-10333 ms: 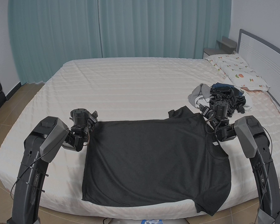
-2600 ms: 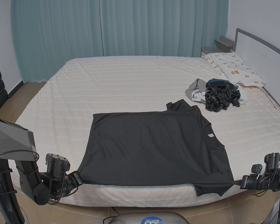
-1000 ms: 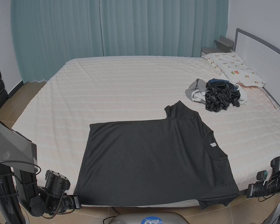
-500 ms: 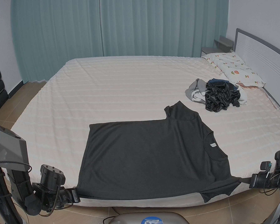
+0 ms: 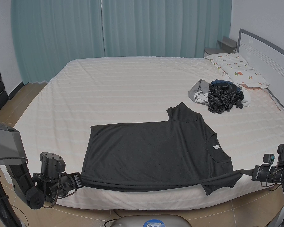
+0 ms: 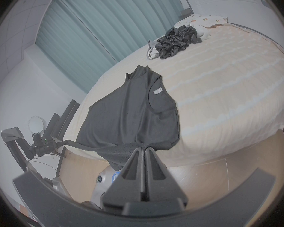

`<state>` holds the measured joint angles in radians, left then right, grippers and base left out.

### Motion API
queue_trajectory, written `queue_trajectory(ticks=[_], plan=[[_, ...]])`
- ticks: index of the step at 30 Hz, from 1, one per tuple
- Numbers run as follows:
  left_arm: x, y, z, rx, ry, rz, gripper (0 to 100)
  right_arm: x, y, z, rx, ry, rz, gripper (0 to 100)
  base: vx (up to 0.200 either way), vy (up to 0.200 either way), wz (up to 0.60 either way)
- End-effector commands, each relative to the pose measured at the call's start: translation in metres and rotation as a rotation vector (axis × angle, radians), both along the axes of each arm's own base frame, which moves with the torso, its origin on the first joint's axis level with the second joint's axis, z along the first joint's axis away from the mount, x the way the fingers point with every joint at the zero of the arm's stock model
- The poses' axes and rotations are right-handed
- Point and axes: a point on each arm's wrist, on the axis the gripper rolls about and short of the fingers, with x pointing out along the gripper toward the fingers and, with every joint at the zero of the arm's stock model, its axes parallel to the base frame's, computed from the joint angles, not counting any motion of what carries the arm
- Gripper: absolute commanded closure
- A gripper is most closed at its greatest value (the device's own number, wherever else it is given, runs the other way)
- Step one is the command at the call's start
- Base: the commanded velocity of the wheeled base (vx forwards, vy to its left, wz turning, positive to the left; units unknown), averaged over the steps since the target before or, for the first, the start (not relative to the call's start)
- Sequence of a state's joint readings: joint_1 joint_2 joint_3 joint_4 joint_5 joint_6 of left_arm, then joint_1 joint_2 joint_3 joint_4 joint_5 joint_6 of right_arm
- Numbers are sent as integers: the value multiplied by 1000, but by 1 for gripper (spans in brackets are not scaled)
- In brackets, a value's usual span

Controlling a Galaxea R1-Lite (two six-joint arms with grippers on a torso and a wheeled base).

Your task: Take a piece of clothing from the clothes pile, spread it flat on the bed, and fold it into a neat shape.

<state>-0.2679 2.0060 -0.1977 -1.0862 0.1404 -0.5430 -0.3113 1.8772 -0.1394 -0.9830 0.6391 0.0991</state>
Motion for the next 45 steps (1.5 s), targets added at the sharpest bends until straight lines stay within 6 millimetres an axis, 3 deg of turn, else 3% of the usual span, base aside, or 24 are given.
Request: queue_trajectory(ticks=[1, 8, 18, 29, 45], plan=[[10, 5, 8, -26, -48, 42, 100, 11, 0, 6, -2, -34, 2, 100, 0, 0, 0], [11, 5, 10, -31, -60, 46, 100, 13, 0, 8, -4, -51, 8, 100, 0, 0, 0], [32, 3, 11, -37, -63, 64, 100, 27, 0, 4, -6, -49, 24, 100, 0, 0, 0], [69, -5, -4, -96, -74, 112, 100, 65, -1, -9, -44, -40, -2, 100, 0, 0, 0], [96, -1, -24, -117, -71, 157, 100, 106, 13, -21, -16, -42, 0, 100, 0, 0, 0]])
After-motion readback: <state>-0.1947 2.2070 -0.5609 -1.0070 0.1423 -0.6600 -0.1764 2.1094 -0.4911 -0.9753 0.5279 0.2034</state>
